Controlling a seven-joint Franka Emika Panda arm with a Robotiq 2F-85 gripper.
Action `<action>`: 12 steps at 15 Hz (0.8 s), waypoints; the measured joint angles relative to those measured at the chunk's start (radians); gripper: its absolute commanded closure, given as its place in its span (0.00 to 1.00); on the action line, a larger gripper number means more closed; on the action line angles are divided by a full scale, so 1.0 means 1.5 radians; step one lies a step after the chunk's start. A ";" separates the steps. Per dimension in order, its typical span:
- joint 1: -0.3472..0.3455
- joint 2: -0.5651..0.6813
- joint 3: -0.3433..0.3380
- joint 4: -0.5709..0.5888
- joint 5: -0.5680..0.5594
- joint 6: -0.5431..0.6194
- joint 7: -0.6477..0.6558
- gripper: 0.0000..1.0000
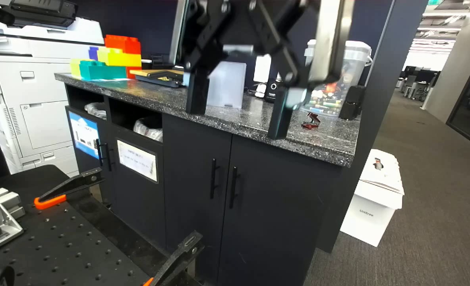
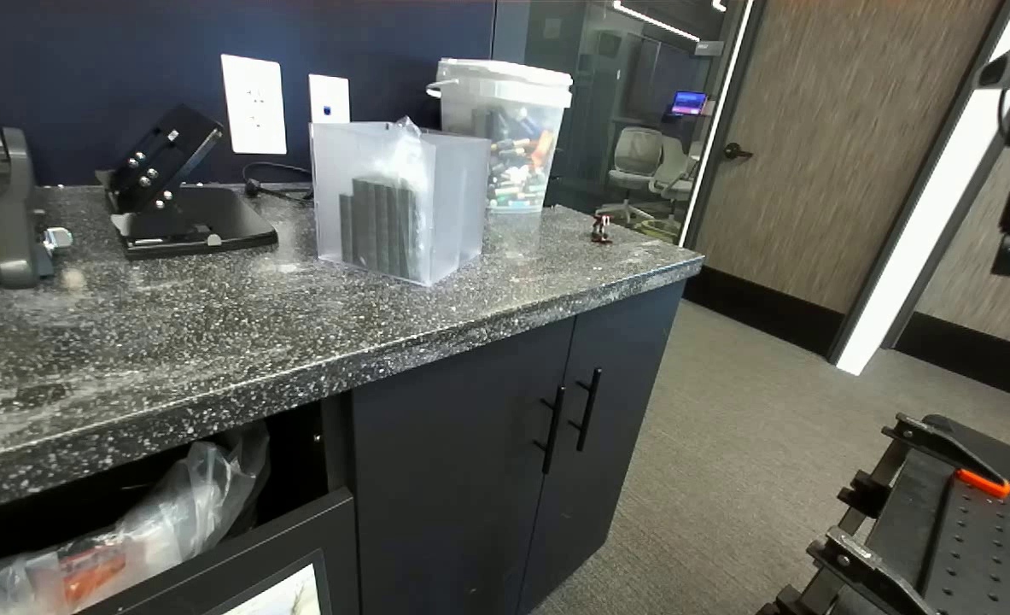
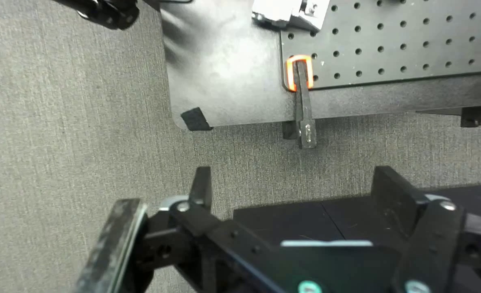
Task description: Open the right cabinet door
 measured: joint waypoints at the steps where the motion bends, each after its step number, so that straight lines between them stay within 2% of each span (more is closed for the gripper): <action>1: 0.010 0.044 0.009 0.002 0.013 0.037 0.006 0.00; 5: 0.042 0.226 0.057 0.036 0.119 0.170 0.004 0.00; 9: 0.038 0.401 0.135 0.114 0.246 0.288 -0.023 0.00; 12: 0.029 0.531 0.179 0.201 0.265 0.373 -0.013 0.00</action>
